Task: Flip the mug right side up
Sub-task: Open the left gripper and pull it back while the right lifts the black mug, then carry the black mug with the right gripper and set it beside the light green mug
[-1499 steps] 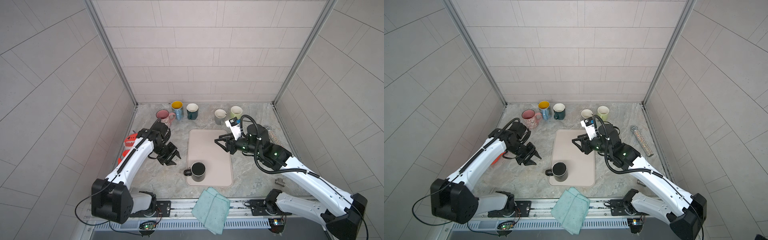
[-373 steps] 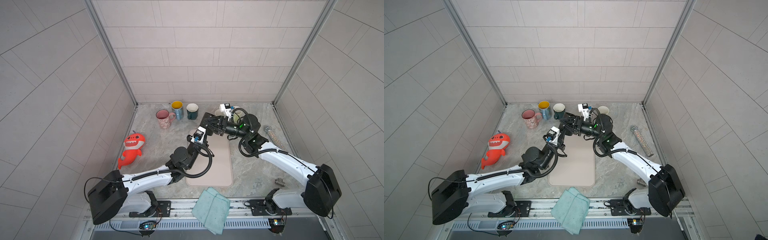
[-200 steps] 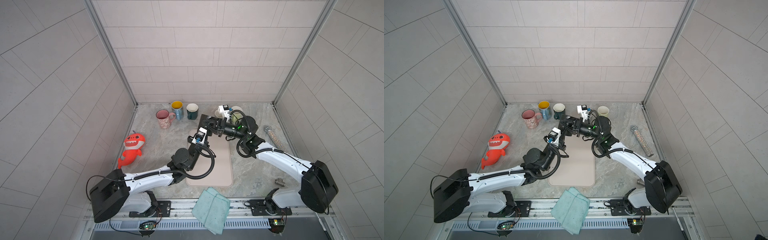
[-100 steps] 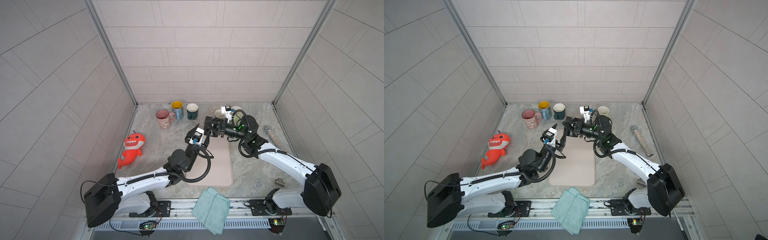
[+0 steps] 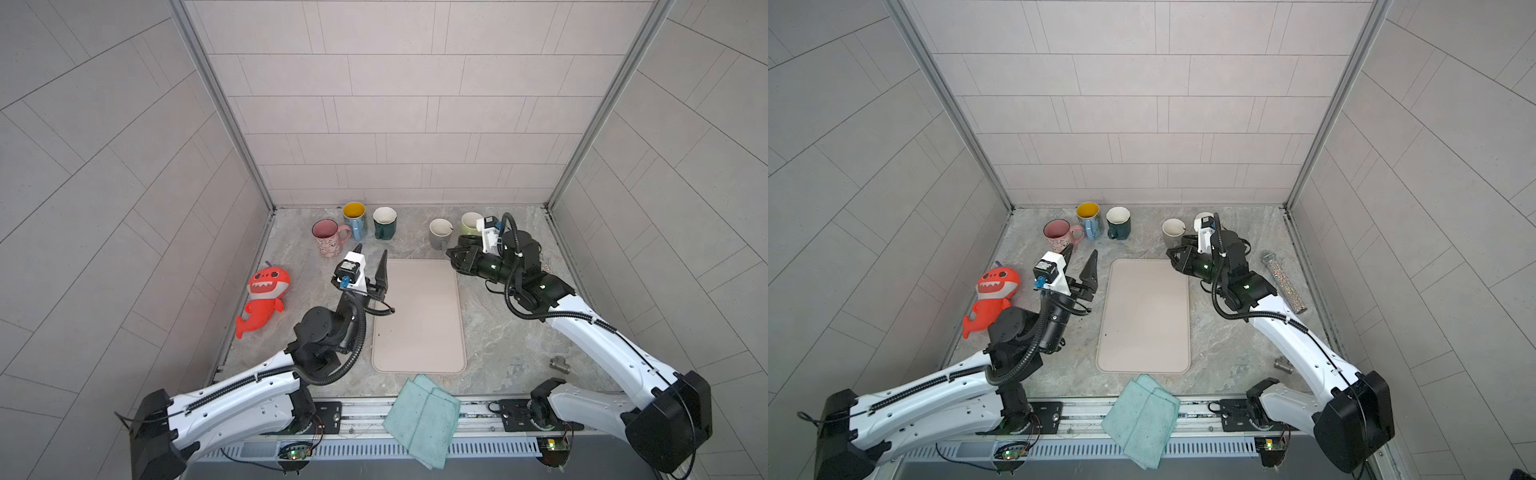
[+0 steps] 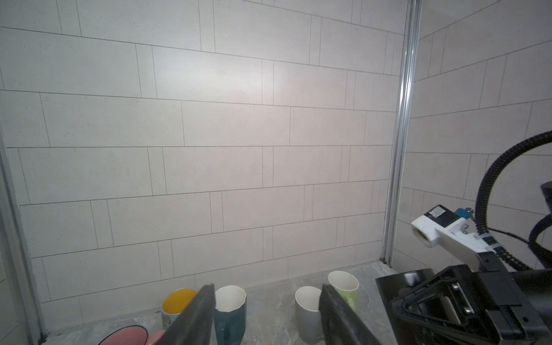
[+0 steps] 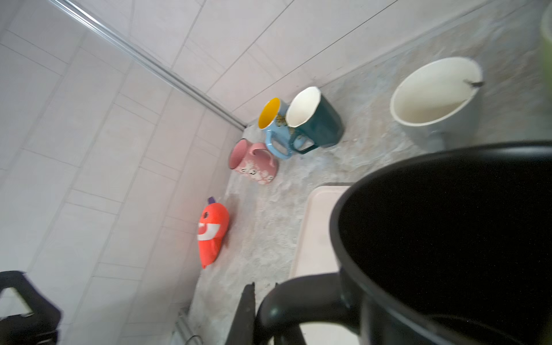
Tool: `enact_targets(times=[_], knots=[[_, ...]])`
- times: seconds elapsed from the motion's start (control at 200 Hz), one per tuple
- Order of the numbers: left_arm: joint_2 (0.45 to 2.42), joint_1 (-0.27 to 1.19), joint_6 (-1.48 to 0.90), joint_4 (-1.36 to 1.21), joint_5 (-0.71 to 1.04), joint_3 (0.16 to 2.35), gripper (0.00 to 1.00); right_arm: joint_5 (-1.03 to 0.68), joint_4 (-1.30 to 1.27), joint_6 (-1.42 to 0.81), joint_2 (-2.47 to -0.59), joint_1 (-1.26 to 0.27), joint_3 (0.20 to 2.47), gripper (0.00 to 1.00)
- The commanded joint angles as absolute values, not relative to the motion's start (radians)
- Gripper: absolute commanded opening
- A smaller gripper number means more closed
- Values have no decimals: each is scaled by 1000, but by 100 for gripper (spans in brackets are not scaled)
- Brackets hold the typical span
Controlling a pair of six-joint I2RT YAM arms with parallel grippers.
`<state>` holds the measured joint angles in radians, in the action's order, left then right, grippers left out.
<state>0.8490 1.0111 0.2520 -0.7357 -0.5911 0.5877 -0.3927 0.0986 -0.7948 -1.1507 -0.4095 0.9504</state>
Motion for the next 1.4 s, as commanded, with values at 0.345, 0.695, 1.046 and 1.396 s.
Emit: enact_targets(times=[0.345, 0.695, 1.046, 1.396], knots=[[856, 1013, 274, -738, -636, 600, 59, 93, -216, -438, -1287, -315, 834, 0], [886, 1011, 302, -807, -624, 585, 58, -80, -632, -529, -1462, -160, 762, 0], [930, 1011, 311, -915, -599, 557, 58, -229, -1103, -689, -1707, -92, 690, 0], [950, 1012, 311, -935, -588, 554, 58, -235, -1185, -699, -1785, -82, 661, 0]])
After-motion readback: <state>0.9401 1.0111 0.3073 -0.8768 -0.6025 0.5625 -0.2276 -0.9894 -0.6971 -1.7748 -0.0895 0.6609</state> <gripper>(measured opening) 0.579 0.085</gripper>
